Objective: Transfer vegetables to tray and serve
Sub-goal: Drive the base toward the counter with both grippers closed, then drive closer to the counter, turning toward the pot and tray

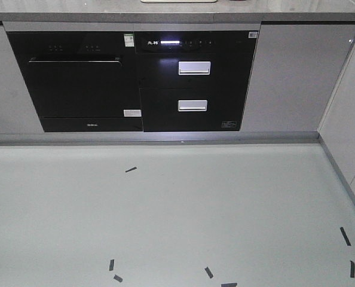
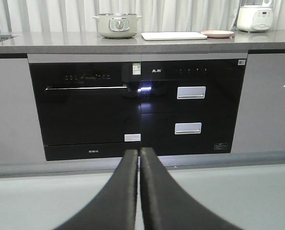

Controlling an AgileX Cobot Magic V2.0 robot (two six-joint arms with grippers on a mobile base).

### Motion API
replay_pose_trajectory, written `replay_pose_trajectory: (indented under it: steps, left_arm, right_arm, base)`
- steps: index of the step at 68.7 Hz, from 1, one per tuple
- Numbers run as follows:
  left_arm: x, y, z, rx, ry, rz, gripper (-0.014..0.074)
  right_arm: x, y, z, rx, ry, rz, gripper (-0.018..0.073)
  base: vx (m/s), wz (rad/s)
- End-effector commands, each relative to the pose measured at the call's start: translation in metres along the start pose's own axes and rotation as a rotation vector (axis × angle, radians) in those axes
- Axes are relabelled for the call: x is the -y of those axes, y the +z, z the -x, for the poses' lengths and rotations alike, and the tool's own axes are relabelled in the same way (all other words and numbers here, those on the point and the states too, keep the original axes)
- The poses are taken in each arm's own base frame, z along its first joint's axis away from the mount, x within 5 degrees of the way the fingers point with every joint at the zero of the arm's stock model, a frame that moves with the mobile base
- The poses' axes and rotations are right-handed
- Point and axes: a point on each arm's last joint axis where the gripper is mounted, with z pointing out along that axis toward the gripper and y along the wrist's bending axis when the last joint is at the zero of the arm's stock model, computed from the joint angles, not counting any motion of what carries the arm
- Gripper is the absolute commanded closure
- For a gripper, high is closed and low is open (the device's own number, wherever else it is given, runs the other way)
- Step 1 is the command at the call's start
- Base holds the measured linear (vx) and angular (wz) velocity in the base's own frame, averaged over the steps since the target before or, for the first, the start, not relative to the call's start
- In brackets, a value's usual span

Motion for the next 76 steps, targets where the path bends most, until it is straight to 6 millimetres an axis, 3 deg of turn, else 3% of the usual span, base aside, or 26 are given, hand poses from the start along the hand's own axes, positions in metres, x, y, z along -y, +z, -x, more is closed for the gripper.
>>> replay_pose_trajectory:
  steps: [1, 76]
  left_arm:
    - [-0.0008, 0.0004, -0.0013, 0.064, -0.011, 0.005, 0.0602]
    - [-0.0008, 0.0004, -0.0013, 0.064, -0.011, 0.005, 0.0602]
  right_arm:
    - [-0.0006, 0.0005, 0.0021, 0.065, -0.01, 0.006, 0.0562]
    - [-0.0006, 0.0005, 0.0021, 0.065, -0.01, 0.006, 0.0562]
  base:
    - [0.11, 0.0]
    - [0.14, 0.02]
